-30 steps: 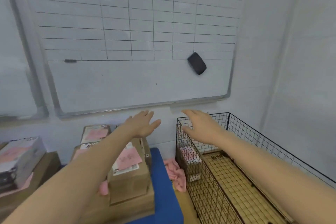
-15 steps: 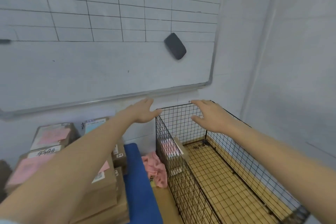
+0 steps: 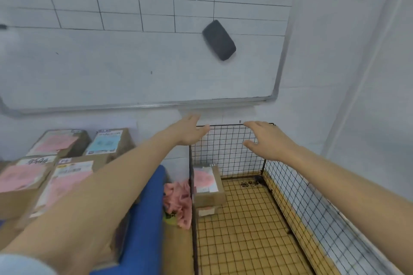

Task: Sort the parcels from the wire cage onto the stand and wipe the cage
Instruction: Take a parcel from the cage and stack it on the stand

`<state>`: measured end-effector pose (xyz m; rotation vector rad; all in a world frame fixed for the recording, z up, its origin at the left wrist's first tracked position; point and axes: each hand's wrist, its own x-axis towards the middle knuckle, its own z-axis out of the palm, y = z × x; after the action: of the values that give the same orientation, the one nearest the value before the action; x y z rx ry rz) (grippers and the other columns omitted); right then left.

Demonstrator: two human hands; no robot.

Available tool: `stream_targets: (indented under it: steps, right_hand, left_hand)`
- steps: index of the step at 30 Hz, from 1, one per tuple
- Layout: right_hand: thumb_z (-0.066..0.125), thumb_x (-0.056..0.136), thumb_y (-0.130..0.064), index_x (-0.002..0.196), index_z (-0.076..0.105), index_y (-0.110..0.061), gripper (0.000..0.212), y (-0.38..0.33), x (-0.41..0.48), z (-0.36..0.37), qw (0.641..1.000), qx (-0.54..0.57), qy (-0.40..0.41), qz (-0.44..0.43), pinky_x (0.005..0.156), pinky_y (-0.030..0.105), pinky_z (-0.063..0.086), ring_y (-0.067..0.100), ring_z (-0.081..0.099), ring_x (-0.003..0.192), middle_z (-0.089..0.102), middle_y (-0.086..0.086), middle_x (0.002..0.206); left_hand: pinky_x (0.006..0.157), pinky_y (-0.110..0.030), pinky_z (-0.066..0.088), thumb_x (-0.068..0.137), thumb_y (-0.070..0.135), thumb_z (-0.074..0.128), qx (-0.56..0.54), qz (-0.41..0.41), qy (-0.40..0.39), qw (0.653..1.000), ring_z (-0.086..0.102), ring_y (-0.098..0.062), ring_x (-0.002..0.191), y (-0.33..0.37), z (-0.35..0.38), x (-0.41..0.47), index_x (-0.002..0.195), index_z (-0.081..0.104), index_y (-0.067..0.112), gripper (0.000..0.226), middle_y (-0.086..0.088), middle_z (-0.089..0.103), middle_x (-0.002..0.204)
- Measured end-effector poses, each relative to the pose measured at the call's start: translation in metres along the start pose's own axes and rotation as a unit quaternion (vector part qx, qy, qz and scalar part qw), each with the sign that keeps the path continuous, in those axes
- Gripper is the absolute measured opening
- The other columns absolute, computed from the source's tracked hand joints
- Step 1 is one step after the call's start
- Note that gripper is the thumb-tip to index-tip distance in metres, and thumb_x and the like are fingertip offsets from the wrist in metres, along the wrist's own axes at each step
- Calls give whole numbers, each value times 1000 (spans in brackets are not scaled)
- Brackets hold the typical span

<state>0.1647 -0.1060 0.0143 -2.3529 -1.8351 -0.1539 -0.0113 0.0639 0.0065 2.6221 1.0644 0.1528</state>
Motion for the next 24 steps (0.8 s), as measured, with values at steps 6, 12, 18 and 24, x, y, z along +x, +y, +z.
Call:
stream_targets:
  steps: [6, 12, 18, 24]
  right_hand:
    - [47, 98, -38, 150, 29, -16, 59, 42, 17, 14, 998, 14, -19, -62, 113, 37, 30, 22, 36, 138, 38, 5, 151]
    - [46, 98, -38, 149, 30, -16, 58, 64, 33, 38, 996, 19, -40, -78, 115, 38, 22, 23, 37, 137, 41, 5, 149]
    - [47, 98, -38, 148, 32, -14, 57, 62, 55, 80, 993, 40, -69, -89, 115, 40, 26, 23, 41, 135, 44, 6, 147]
    - [46, 98, -38, 146, 34, -10, 56, 57, 67, 127, 988, 44, -107, -103, 113, 41, 30, 26, 45, 130, 50, 9, 140]
  left_hand:
    - [120, -35, 9, 99, 50, 33, 0, -52, 13, 999, 7, -21, 148, 30, 22, 11, 153, 5, 8, 74, -7, 0, 161]
    - [119, -36, 6, 98, 53, 33, 30, -85, -15, 996, -2, -21, 148, 46, 45, 20, 153, 0, 12, 76, -8, -7, 160]
    - [118, -47, 3, 98, 51, 34, 64, -121, -9, 991, -3, -27, 148, 46, 99, 51, 153, 2, 14, 74, -10, -9, 160]
    - [119, -49, 8, 97, 47, 40, 57, -113, 28, 992, -6, -29, 147, 27, 153, 66, 153, 1, 15, 75, -10, -17, 158]
